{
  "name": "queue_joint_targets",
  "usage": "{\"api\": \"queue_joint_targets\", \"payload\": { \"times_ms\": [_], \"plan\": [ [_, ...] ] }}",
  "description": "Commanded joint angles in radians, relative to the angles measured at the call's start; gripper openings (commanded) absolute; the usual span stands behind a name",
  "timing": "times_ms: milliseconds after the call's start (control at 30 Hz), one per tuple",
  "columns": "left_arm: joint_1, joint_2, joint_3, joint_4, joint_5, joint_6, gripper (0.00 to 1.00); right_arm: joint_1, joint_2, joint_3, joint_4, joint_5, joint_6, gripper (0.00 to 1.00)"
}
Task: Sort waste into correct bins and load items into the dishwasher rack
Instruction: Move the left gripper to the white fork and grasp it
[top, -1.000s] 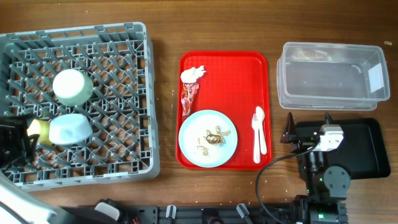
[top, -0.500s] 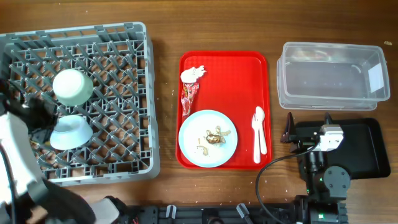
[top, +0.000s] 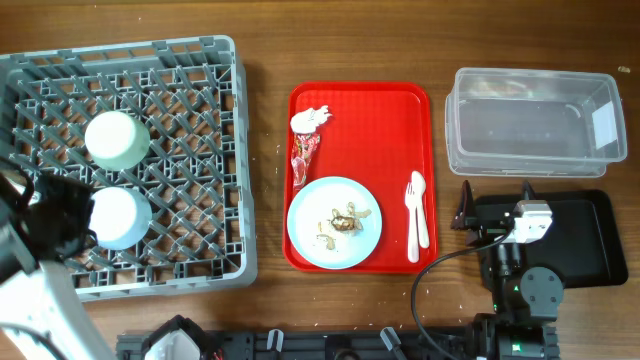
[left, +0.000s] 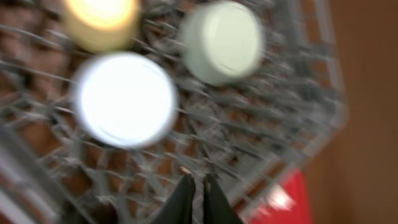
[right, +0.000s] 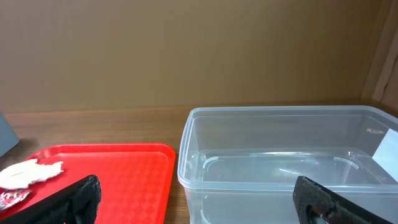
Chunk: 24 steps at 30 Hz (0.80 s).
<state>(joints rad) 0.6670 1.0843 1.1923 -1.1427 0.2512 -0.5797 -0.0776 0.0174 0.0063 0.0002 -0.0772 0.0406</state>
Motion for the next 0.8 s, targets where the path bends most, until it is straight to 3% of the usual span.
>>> {"api": "queue_joint_targets", "payload": {
  "times_ms": [0,33,67,133,200,333,367,433,567,767],
  "plan": [
    [-0.075,-0.116,0.003,0.034,0.408,-0.008,0.43,-0.002,-0.003,-0.001,0.002,0.010,0.012,1.00],
    [-0.133,-0.130,0.003,0.067,0.414,-0.008,0.60,-0.002,-0.003,-0.001,0.002,0.010,0.012,1.00],
    [-0.221,-0.134,0.003,0.119,0.414,0.023,0.69,-0.002,-0.003,-0.001,0.002,0.010,0.012,1.00],
    [-0.365,-0.120,0.003,0.181,0.383,0.025,0.71,-0.002,-0.003,-0.001,0.002,0.010,0.012,1.00],
    [-0.614,-0.056,0.006,0.240,0.248,0.026,0.75,-0.002,-0.003,-0.001,0.002,0.010,0.012,1.00],
    [-1.074,0.182,0.050,0.251,-0.190,0.050,0.87,-0.002,-0.003,-0.001,0.002,0.010,0.012,1.00],
    [-1.164,0.258,0.065,0.269,-0.301,0.048,0.97,-0.002,-0.003,-0.001,0.002,0.010,0.012,1.00],
    [-1.256,0.362,0.066,0.347,-0.373,0.048,1.00,-0.002,-0.003,-0.001,0.002,0.010,0.012,1.00],
    [-1.318,0.467,0.066,0.399,-0.365,0.048,1.00,-0.002,-0.003,-0.001,0.002,0.010,0.012,1.00],
    [-1.382,0.484,0.065,0.394,-0.196,0.089,0.98,-0.002,-0.003,-0.001,0.002,0.010,0.012,1.00]
  ]
}}
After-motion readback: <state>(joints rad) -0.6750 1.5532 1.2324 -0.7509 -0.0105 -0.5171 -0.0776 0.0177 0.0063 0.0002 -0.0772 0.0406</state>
